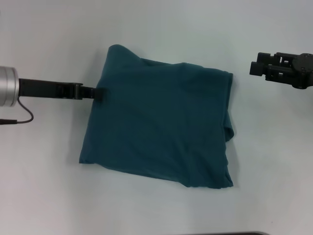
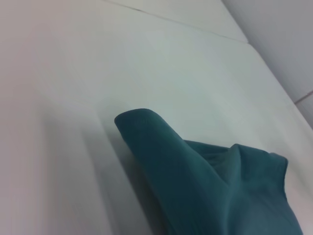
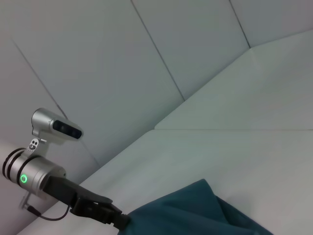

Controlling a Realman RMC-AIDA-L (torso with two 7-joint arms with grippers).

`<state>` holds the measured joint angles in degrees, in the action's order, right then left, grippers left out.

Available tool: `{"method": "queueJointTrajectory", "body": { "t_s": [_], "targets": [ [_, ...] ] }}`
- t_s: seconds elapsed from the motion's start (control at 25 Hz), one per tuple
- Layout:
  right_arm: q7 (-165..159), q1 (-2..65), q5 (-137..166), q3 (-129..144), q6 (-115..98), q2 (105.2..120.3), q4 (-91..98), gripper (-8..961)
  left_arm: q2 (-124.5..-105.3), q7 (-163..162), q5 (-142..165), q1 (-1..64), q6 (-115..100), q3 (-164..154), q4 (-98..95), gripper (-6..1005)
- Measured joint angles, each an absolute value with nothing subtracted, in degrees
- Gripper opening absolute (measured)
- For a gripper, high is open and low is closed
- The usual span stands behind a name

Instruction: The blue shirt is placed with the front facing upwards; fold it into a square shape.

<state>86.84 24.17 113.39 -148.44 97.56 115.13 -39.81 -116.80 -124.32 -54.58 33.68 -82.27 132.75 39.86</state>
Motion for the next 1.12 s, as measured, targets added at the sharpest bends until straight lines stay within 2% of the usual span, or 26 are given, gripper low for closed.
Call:
{"method": "queueJointTrajectory", "body": {
  "t_s": [0.44, 1.08, 1.12],
  "targets": [
    [86.8, 24.8, 113.5, -148.3, 97.3, 115.12, -40.1, 607, -116.20, -124.4, -54.7, 29.6, -86.1, 134.0, 41.4, 60],
    [87.0, 25.0, 113.6, -148.1, 97.5, 115.09, -40.2, 608, -116.41, -123.9, -54.9, 28.2, -87.5, 136.7, 43.9, 78],
    [86.8, 25.0, 113.6, -148.1, 97.8, 115.03, -40.2, 609, -116.44, -123.9, -54.9, 27.8, -87.4, 137.6, 44.8, 146]
  ]
}}
